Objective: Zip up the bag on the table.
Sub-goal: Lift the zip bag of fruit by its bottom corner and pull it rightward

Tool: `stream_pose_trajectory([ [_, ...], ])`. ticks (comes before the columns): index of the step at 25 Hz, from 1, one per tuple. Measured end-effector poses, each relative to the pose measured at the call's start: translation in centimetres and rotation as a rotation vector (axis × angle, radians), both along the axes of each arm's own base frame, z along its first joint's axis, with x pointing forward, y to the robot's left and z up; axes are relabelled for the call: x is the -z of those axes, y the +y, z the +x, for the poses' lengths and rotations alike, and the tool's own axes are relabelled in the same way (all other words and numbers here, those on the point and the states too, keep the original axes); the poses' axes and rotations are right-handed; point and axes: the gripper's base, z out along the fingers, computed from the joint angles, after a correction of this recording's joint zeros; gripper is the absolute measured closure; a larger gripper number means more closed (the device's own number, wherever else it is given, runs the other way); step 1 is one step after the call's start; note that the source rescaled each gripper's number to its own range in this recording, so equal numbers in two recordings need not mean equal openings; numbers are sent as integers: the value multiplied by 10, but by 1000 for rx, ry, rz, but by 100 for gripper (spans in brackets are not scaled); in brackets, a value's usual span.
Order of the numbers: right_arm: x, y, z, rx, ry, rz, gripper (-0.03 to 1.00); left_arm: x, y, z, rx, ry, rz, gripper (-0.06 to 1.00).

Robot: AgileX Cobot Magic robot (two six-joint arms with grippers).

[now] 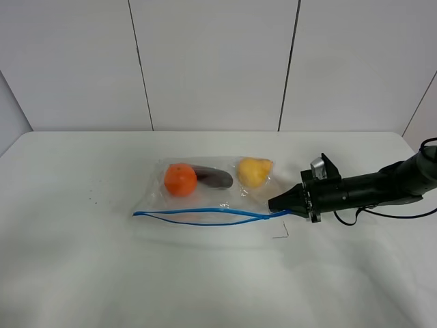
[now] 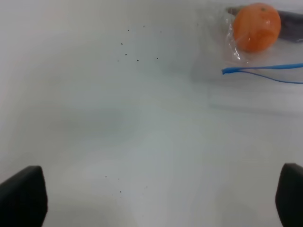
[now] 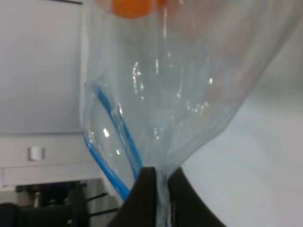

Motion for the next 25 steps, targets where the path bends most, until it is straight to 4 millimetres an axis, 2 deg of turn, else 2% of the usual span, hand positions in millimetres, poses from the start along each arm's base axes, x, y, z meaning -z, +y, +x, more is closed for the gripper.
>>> stream_pose_trajectory([
  [6, -6, 0, -1, -10, 18, -1, 97, 0, 0, 0, 0, 0, 0, -6],
  [13, -38, 0, 0, -13, -42, -3, 97, 0, 0, 0, 0, 0, 0, -6],
  [22, -58, 0, -2, -23, -78, -18, 97, 0, 0, 0, 0, -3, 0, -6],
  [25, -68, 0, -3, -22, -93, -22, 97, -9, -3, -2, 19, -46, -30, -5],
])
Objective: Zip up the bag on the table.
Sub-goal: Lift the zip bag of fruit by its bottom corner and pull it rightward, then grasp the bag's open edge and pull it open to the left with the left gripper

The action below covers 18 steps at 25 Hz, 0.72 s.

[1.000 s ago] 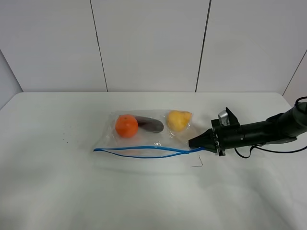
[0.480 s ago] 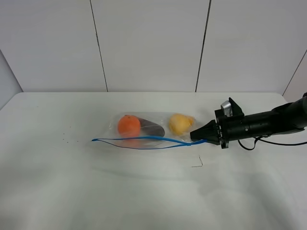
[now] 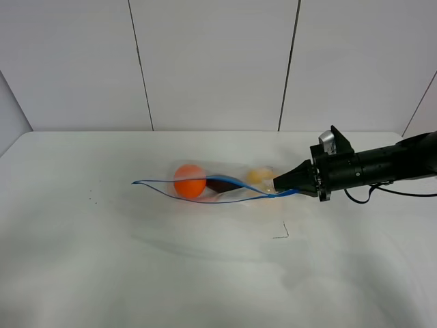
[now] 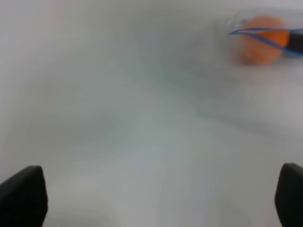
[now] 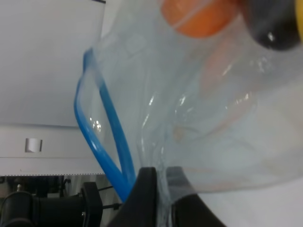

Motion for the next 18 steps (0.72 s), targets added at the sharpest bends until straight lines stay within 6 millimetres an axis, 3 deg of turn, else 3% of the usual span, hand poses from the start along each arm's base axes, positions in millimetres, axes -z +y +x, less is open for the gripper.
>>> stream_pose_trajectory([
  [5, -2, 0, -3, -29, 5, -26, 97, -32, -3, 9, 59, 9, 40, -2],
  [13, -1, -1, -4, -35, 19, -32, 97, -92, 2, 64, 180, -39, 330, -1],
  [18, -1, -1, -4, -31, 25, -31, 97, -111, 5, 96, 181, -89, 425, 0],
])
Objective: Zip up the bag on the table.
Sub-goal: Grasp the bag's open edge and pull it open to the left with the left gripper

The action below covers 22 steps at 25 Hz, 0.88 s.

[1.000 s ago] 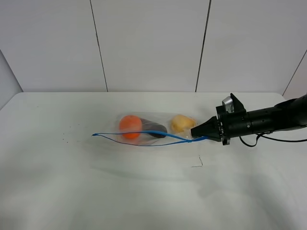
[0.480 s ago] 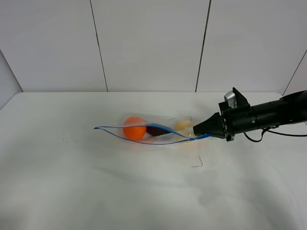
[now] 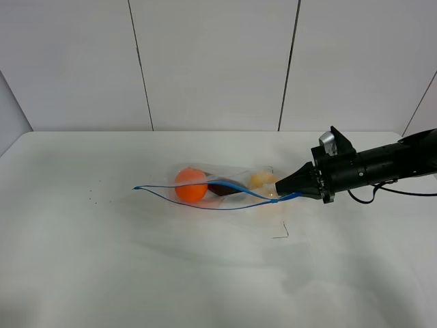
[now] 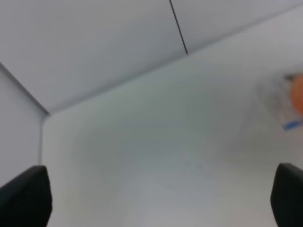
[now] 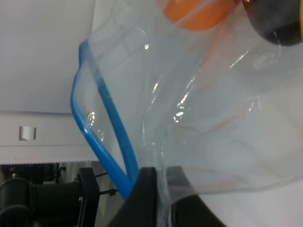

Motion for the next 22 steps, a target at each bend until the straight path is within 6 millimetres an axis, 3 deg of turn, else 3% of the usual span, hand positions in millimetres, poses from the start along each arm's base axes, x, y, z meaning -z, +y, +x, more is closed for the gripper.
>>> stream_pose_trajectory([
  [6, 0, 0, 1, 6, -1, 3, 97, 5, -7, 38, 73, 56, 22, 1],
  [12, 0, 0, 1, 8, -1, 1, 97, 14, -25, 65, 213, 80, 154, 2],
  [16, 0, 0, 1, 10, -1, 3, 97, 23, -48, 83, 318, 95, 295, 2],
  [22, 0, 0, 1, 18, 2, 4, 97, 44, -114, 96, 439, 71, 471, 5],
])
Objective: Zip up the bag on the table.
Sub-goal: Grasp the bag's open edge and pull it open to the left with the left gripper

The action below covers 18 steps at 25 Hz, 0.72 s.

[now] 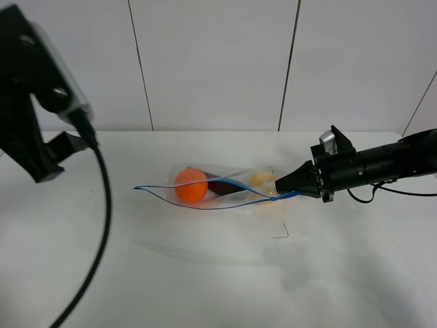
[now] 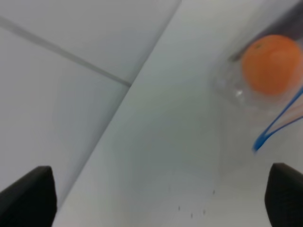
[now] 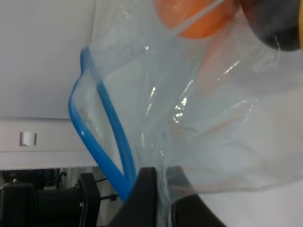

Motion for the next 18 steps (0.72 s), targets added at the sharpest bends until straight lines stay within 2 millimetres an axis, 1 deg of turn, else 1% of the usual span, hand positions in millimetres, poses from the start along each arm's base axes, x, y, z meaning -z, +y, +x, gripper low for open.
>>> stream_pose_trajectory([
  [3, 0, 0, 0, 2, 4, 1, 97, 19, -43, -1, 48, -14, 51, 6],
  [7, 0, 0, 0, 5, 14, 4, 97, 55, -101, -10, 167, -45, 163, 6],
  [9, 0, 0, 0, 6, 18, 5, 97, 76, -123, -13, 215, -71, 233, 7],
  [11, 0, 0, 0, 7, 21, 7, 97, 90, -139, -15, 236, -113, 264, 8],
  [13, 0, 0, 0, 5, 21, 8, 97, 101, -152, -18, 242, -154, 251, 8],
  [18, 0, 0, 0, 5, 21, 8, 97, 116, -181, -29, 350, -277, 211, 9],
])
